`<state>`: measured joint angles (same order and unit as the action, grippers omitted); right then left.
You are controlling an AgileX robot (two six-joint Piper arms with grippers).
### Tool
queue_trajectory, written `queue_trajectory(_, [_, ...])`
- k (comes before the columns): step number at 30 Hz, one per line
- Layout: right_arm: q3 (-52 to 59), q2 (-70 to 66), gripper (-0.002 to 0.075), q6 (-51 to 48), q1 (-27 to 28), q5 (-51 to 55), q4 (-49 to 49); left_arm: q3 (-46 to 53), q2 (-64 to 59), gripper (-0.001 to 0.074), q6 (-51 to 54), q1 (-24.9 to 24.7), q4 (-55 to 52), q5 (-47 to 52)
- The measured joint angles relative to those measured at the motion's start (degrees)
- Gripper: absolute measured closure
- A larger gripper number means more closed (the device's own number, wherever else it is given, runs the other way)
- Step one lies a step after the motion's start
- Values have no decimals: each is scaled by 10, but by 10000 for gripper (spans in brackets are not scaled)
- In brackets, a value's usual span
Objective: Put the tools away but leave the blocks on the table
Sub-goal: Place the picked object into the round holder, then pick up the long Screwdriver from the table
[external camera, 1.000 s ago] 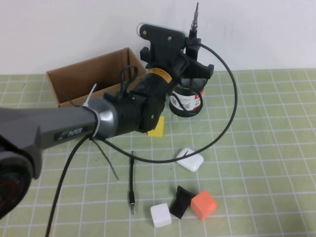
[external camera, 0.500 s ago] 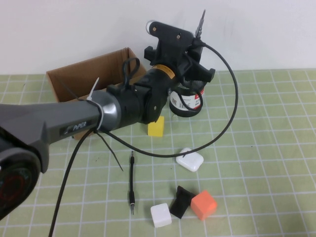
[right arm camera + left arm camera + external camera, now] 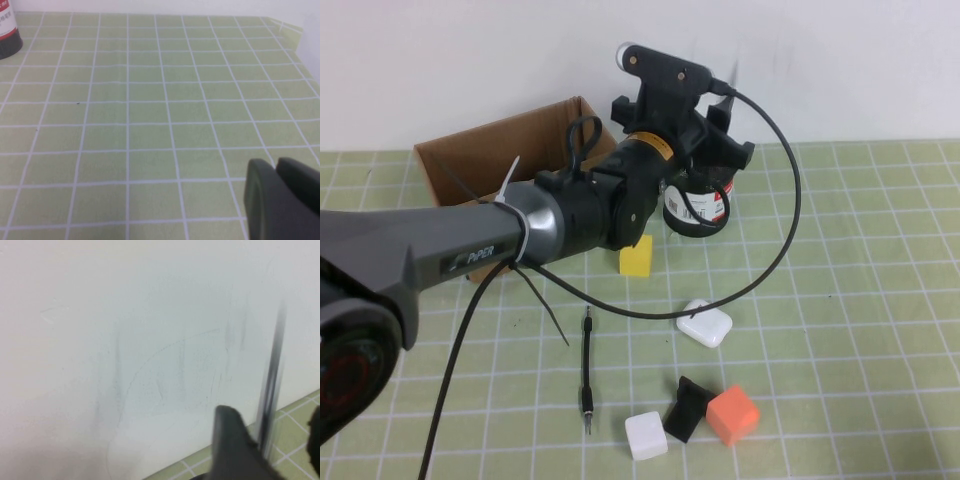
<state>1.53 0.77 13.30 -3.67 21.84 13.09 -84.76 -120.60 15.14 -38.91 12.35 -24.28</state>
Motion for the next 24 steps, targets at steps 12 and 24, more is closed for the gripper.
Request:
queue_trajectory(12, [0, 0, 733, 0, 0, 0, 0, 0, 12, 368, 1, 0, -1, 10])
queue_trajectory(24, [0, 0, 733, 0, 0, 0, 0, 0, 184, 678, 16, 11, -2, 231])
